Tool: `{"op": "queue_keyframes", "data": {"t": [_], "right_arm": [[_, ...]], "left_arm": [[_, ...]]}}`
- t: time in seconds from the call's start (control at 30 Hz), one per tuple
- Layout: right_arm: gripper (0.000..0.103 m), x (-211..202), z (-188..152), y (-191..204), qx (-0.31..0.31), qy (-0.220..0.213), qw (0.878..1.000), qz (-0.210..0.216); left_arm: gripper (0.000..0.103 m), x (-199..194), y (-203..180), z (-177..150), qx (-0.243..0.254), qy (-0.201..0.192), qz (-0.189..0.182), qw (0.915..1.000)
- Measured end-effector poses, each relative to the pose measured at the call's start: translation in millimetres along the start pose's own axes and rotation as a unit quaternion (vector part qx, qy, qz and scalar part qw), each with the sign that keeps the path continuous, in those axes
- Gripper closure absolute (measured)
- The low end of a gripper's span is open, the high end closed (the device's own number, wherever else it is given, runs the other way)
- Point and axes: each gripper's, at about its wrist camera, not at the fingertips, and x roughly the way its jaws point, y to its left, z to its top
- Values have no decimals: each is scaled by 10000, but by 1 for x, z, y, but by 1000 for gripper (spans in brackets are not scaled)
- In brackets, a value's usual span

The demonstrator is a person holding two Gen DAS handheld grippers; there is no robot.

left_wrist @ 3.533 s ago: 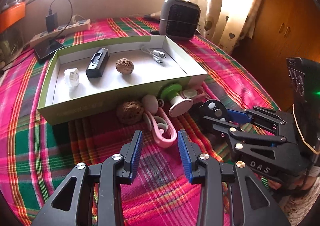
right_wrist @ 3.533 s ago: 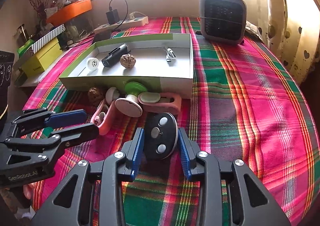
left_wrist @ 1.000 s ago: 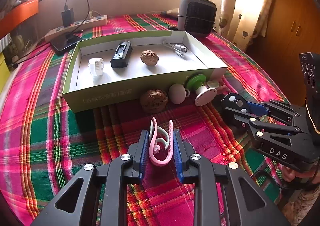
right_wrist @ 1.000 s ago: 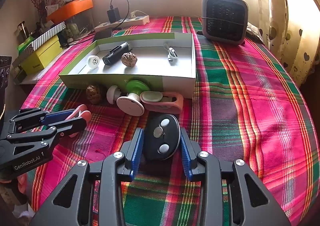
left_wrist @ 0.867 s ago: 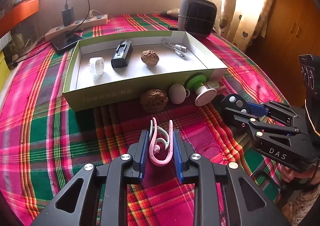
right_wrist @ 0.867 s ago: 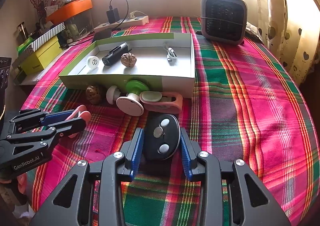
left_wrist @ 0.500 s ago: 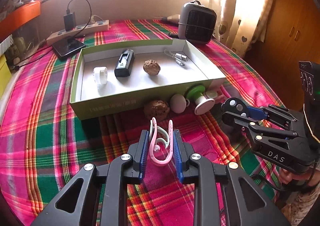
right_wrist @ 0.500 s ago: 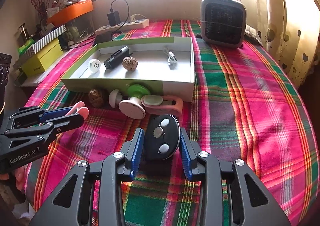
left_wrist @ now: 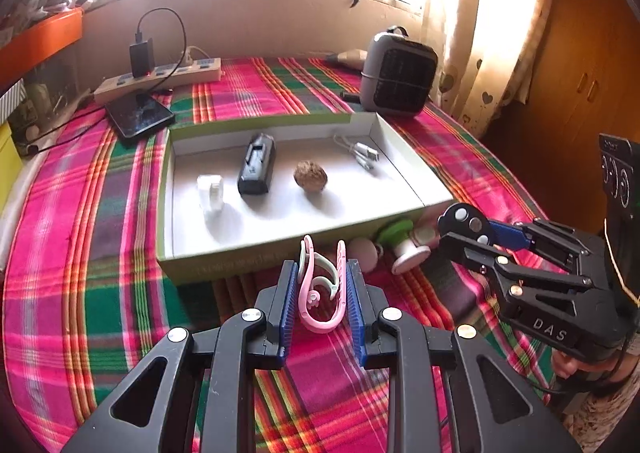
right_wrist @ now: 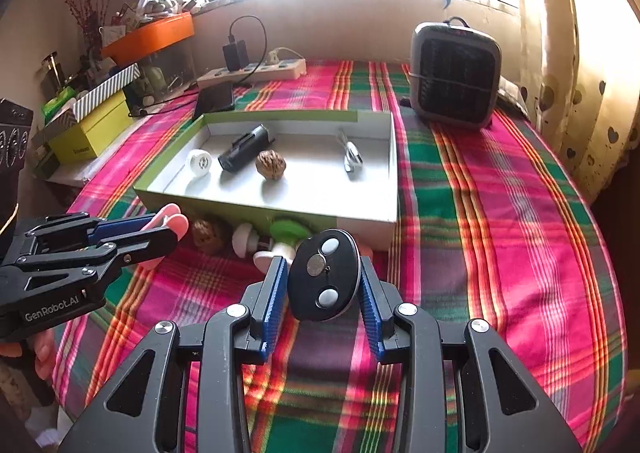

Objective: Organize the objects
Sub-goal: 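Carry the pink clip and black remote over the white box, then lower both items into the box and open the right then left gripper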

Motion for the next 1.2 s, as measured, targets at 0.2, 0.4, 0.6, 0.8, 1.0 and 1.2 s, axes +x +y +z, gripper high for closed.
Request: {"op": "queue_keyframes", "data": {"t": [0.2,0.4,0.6,0.8,1.0,1.2], "right_arm": [[67,4,16,5,-72,-62,9999,112],[67,12,32,6,-97,-65,9998,185],[67,24,45,7,-88,-17,9997,217],[67,36,65,7,-80,5,9997,248],[67,55,81,5,23,140,9994,310],[67,74,92,6,28,263,9993,274]], "left_arm": [[81,3,12,16,-115,-41,-2,9999],[81,9,23,27,-159,-61,61,9998],[81,14,38,43,-283,-86,58,9995],[81,21,50,58,-295,-112,147,9994],[81,35,62,71,-329,-8,139,9994],[81,49,73,81,-382,82,145,9991]]}}
